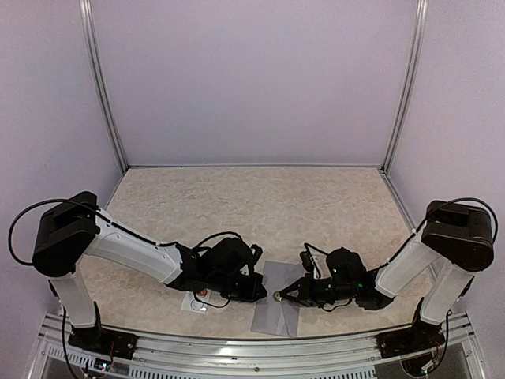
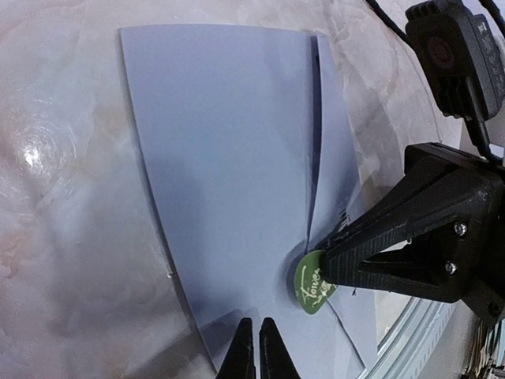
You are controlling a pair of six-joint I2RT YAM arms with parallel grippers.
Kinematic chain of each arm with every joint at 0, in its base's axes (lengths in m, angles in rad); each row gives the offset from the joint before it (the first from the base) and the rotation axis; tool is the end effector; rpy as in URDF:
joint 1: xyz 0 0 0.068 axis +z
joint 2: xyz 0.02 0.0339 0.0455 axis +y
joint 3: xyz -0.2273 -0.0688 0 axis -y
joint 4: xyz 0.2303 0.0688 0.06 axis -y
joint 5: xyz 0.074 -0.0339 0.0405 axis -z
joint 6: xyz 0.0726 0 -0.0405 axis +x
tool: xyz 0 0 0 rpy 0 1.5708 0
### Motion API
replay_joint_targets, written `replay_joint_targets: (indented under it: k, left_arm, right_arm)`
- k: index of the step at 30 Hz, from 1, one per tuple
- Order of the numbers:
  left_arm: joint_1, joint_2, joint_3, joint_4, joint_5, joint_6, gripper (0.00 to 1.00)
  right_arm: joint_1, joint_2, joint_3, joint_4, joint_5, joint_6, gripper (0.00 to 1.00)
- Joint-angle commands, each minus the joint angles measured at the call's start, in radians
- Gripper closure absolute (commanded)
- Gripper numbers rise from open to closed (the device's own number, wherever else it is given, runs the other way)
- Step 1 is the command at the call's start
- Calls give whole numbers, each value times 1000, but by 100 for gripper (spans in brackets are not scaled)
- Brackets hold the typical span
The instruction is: Place the letter into the envelope and seal it
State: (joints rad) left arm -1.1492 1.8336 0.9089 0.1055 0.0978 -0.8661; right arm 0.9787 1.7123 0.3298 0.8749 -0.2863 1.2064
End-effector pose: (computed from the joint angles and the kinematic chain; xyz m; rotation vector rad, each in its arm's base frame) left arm 0.1431 -0.3364 0.0784 0.4259 2.6247 -0.9564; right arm 0.1391 0.2435 0.0537 0.0732 2.4985 1.4655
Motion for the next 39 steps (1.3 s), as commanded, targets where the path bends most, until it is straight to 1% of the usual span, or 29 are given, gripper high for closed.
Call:
replay_joint_targets:
  k: [1,7,13,21,28,32,35,37,38,39]
  left_arm:
    - [-14,8,30,35,-14,0,97]
    - [-24,-20,39,58,-38,-5,98]
    - [-40,32,79,72,-5,0,98]
    - [-46,97,119,59,-11,20,99]
    - [-45,166,115,45,-20,10,100]
    - [-45,201,110,-8,-55,5,100]
    - [-44,209,75,-27,-67,-12,100]
    - [-45,210,53,-26,-59,-21,100]
    - [-45,209,44,-25,-57,-23,100]
    - [-44,207,37,-24,-54,-25,100]
  right_arm:
    - [-8,9,29,-76,20,1,100]
    - [-4,-4,36,-131,29,6,100]
    - [1,-16,50,-205,55,-2,100]
    - [5,-15,54,-234,65,4,100]
    - [8,-16,58,-247,72,8,100]
    - [13,-23,69,-269,76,-1,100]
    - [16,-44,93,-319,84,-20,100]
    - [18,-77,113,-392,97,-39,100]
    - [19,-98,123,-425,112,-49,97]
    - [19,-121,132,-463,128,-62,92]
